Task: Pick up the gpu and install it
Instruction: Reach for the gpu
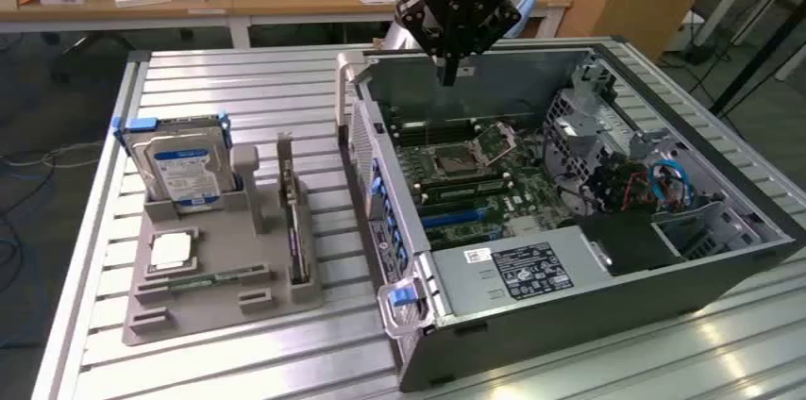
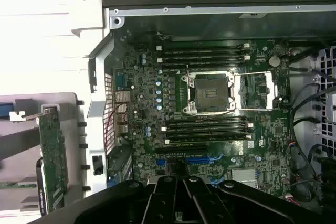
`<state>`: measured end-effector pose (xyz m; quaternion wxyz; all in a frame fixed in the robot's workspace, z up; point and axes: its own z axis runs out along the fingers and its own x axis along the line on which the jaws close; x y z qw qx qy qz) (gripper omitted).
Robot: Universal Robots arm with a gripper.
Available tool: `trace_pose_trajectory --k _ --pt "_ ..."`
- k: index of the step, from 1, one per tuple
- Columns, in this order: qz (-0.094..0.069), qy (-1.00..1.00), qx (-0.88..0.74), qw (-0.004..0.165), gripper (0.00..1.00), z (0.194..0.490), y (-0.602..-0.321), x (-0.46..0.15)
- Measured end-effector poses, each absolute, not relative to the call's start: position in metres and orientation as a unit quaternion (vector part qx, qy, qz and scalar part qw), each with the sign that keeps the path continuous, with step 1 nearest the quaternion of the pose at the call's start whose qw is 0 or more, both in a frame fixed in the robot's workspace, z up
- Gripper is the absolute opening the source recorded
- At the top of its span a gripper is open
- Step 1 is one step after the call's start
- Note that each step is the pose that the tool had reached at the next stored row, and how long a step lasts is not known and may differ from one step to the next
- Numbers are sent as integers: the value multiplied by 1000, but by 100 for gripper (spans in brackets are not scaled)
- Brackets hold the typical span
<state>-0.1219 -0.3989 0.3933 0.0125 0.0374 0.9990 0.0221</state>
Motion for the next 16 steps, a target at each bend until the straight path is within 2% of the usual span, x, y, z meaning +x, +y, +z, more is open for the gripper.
trace_pose_trajectory --k 16 --pt "22 999 37 12 11 393 -399 -126"
